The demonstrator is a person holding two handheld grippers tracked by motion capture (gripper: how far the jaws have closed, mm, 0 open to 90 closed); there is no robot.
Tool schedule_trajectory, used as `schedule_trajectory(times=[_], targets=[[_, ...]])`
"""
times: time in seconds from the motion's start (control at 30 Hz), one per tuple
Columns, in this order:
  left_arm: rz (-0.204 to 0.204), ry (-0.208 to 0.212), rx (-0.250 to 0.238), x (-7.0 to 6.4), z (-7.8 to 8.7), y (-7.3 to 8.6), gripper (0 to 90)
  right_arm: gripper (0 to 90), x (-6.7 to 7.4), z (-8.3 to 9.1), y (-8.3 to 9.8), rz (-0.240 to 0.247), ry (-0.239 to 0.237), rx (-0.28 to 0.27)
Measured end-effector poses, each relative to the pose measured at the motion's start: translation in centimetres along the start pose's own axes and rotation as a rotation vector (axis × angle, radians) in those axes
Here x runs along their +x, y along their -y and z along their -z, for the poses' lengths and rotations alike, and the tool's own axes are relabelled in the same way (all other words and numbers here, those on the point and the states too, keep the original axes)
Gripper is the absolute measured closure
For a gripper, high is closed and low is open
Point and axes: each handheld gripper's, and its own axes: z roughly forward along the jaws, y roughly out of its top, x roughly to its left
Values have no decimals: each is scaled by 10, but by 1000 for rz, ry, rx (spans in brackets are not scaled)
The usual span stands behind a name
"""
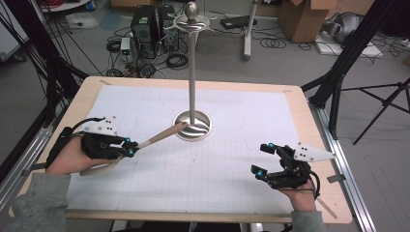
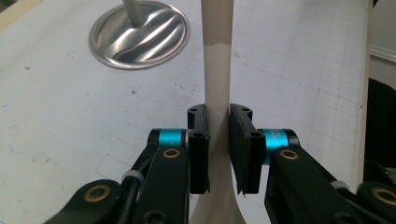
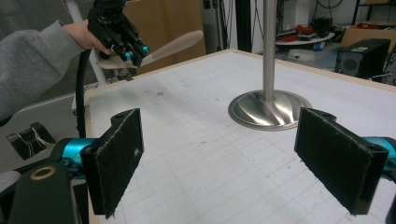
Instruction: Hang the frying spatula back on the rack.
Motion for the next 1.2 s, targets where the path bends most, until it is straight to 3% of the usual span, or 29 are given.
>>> schedule_trajectory(times=[0.37,0.63,1.2], targets=[[-11,-45,10,12,17,-10,778,143,0,2,0,-7,-3,-4],[16,-69,-30,21,31,-14,778,143,-1,1,0,0,-3,-5],[17,-100,-61,30,49,-33,778,143,-1,0,0,-2,-6,-7]])
